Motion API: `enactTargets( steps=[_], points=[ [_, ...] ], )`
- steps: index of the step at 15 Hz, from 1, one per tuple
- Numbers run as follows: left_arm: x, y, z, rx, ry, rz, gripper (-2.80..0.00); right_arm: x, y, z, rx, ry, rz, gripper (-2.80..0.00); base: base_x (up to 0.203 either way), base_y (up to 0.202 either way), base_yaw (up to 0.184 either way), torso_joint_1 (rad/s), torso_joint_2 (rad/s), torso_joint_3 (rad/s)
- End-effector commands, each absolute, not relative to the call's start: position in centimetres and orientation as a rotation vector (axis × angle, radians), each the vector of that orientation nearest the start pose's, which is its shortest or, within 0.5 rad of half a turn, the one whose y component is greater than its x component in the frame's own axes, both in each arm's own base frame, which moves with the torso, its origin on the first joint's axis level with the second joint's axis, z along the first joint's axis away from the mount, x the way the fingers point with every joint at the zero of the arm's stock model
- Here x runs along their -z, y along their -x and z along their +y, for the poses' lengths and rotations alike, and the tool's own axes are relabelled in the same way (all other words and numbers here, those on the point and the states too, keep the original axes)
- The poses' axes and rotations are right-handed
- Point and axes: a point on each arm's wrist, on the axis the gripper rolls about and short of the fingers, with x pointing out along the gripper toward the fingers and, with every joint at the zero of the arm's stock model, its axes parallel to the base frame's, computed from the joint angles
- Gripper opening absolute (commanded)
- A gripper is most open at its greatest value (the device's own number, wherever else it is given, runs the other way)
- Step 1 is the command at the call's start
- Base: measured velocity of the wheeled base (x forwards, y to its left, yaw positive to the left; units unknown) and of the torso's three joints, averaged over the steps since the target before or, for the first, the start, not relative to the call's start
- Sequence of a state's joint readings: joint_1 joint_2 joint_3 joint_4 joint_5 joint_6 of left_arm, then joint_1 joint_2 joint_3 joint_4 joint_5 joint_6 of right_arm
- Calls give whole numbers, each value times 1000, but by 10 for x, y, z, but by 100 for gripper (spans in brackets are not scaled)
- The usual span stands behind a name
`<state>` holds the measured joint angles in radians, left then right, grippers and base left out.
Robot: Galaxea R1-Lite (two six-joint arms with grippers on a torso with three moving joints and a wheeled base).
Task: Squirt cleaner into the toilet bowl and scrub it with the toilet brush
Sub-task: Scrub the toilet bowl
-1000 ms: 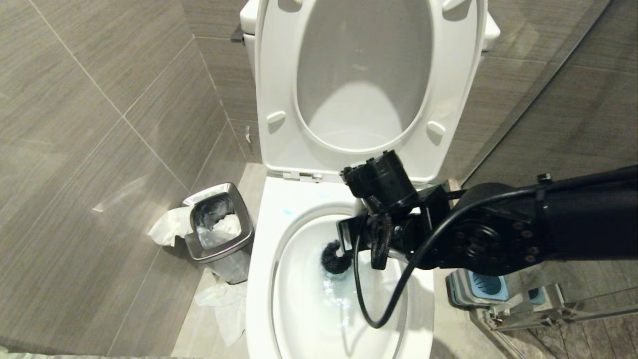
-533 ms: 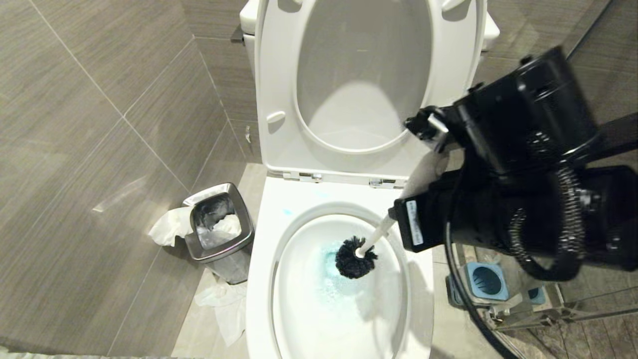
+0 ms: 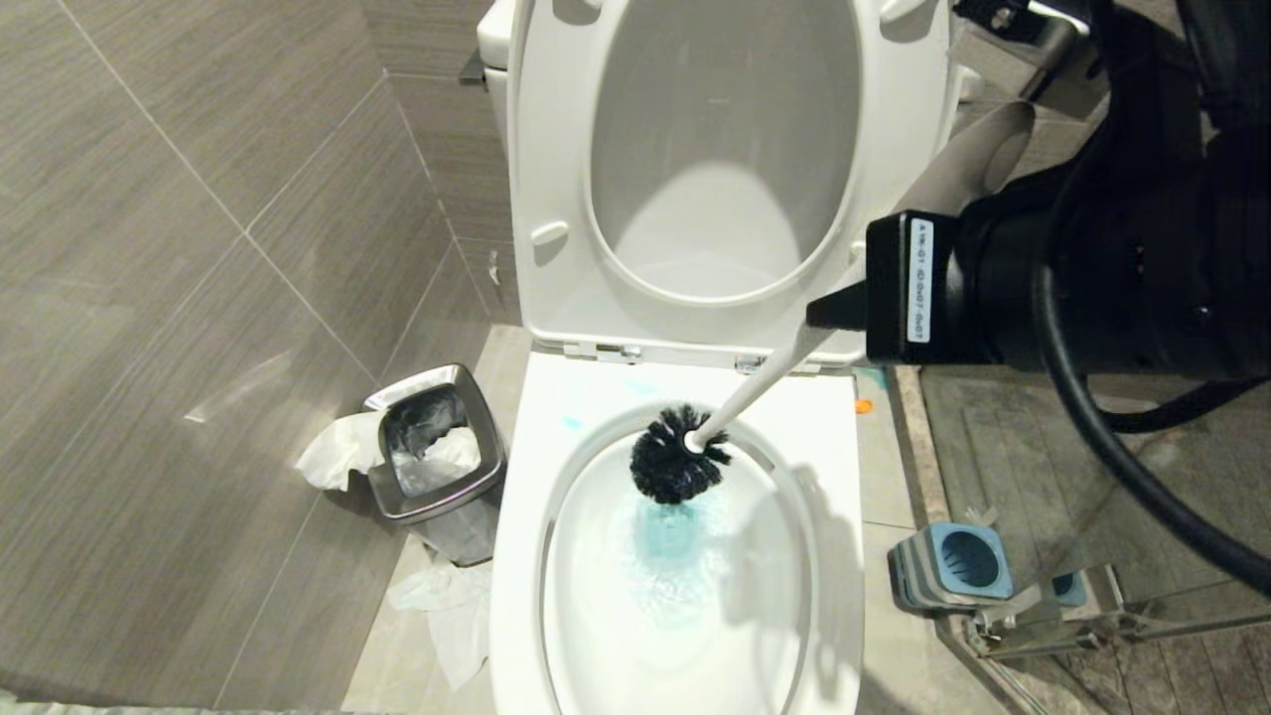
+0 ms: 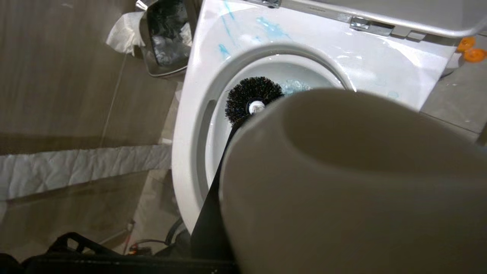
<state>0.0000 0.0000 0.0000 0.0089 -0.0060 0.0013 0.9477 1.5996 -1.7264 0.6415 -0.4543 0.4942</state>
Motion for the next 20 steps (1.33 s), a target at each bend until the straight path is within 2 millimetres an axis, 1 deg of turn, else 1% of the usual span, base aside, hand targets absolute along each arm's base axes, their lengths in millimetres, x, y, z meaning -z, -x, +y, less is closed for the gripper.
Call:
enactTargets(
  steps=[1,2,4,5,6,7,8,9,10,12,13,14,15,16,17,18,20],
  points=[
    [-74,23,0,6,-2,11,-280,-347,-158,210,-347,-133,496,-280,0,0,0,0,0,0],
    [-74,23,0,6,-2,12,-280,-343,-154,209,-349,-108,517,-280,0,0,0,0,0,0],
    [-74,22,0,6,-1,13,-280,-324,-145,209,-344,-18,582,-280,0,0,0,0,0,0],
    [-74,23,0,6,-2,13,-280,-322,-145,210,-342,9,578,-280,0,0,0,0,0,0],
    [-74,22,0,6,-3,13,-280,-328,-145,211,-352,6,554,-280,0,0,0,0,0,0],
    [-74,23,0,5,-3,12,-280,-343,-146,212,-365,-22,510,-280,0,0,0,0,0,0],
    [-74,23,0,6,-2,10,-280,-352,-145,211,-373,-48,482,-280,0,0,0,0,0,0],
    [-74,22,0,6,-1,13,-280,-353,-145,211,-374,-54,477,-280,0,0,0,0,0,0],
    [-74,22,0,5,-2,14,-280,-345,-145,213,-369,-38,493,-280,0,0,0,0,0,0],
    [-74,23,0,7,-2,12,-280,-311,-147,218,-347,49,560,-280,0,0,0,0,0,0],
    [-74,23,0,6,-1,12,-280,-302,-148,219,-344,77,576,-280,0,0,0,0,0,0],
    [-74,23,0,6,-2,12,-280,-303,-147,220,-353,74,559,-280,0,0,0,0,0,0],
    [-74,23,0,6,-2,11,-280,-300,-147,220,-352,81,559,-280,0,0,0,0,0,0],
    [-74,22,0,5,-2,13,-280,-289,-147,219,-341,110,576,-280,0,0,0,0,0,0],
    [-74,23,0,6,-2,12,-280,-286,-147,220,-336,116,567,-280,0,0,0,0,0,0],
    [-74,23,0,6,-2,11,-280,-290,-147,219,-342,119,540,-280,0,0,0,0,0,0],
    [-74,23,0,6,-2,12,-280,-292,-147,219,-345,115,533,-280,0,0,0,0,0,0]
  ],
)
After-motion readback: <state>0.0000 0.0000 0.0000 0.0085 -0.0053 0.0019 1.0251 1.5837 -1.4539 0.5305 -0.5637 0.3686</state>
